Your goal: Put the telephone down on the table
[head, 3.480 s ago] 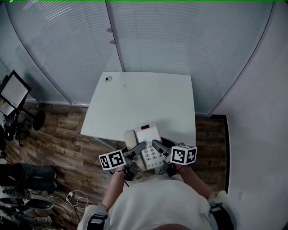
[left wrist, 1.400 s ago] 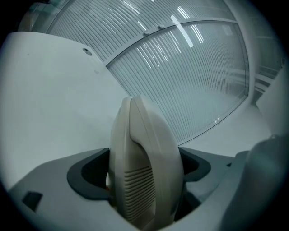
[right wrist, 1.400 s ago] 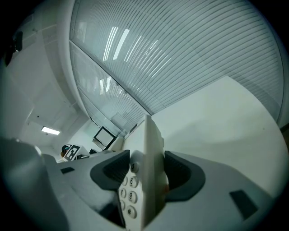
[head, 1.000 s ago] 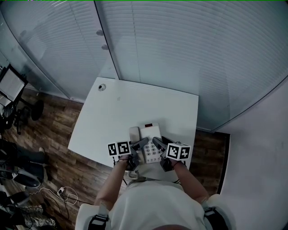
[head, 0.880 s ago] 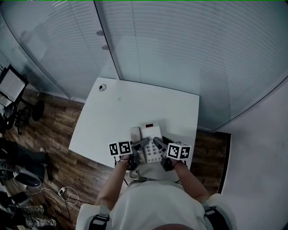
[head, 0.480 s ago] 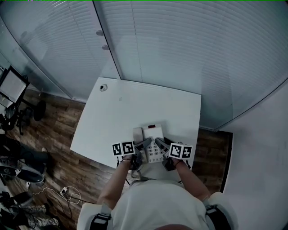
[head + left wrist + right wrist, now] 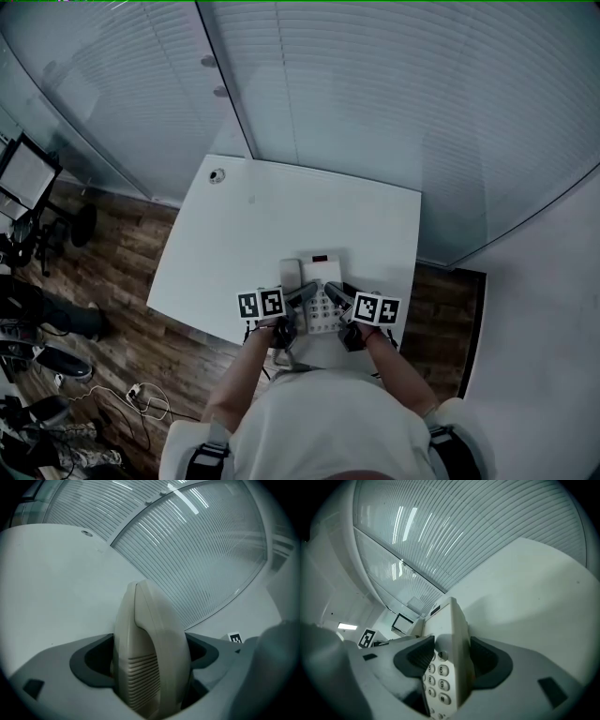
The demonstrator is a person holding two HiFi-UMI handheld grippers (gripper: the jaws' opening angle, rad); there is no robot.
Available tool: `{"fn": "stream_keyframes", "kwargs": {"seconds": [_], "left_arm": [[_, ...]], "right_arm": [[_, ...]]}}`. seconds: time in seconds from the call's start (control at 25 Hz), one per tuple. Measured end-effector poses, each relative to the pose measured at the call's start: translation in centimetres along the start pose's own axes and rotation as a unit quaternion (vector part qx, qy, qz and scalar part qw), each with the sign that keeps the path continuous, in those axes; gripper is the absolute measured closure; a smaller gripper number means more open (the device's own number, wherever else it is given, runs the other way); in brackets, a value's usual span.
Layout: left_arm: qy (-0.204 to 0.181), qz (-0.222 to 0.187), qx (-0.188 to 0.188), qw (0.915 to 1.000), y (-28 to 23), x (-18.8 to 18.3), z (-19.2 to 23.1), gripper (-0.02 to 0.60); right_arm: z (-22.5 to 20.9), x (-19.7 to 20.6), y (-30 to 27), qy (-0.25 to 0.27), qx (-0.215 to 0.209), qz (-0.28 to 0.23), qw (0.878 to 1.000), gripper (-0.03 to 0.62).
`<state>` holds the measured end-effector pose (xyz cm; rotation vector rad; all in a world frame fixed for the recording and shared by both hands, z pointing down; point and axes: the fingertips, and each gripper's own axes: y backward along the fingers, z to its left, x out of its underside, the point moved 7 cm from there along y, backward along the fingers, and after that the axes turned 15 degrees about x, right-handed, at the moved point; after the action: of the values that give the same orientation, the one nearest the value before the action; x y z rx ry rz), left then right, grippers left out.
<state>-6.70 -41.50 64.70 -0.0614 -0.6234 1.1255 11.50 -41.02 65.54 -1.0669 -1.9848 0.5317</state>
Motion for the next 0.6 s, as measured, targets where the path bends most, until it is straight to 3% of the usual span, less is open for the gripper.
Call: {"fn": "stream_keyframes", "kwargs": {"seconds": [0.32, 0.6], "left_arm": [[-0.008, 0.019, -0.017, 0.9997, 0.19, 0.19, -0.05, 0.149], [-0.031, 0.030, -0.067, 0.9968, 0.07, 0.84, -0.47, 0.149]], "right_arm": [[0.23, 0.38, 0.13, 0.013, 0.009, -0.011, 1.000, 0.352], [0.46, 0.54, 0.31, 0.034, 0.016, -0.013, 0.999, 0.352]]}}
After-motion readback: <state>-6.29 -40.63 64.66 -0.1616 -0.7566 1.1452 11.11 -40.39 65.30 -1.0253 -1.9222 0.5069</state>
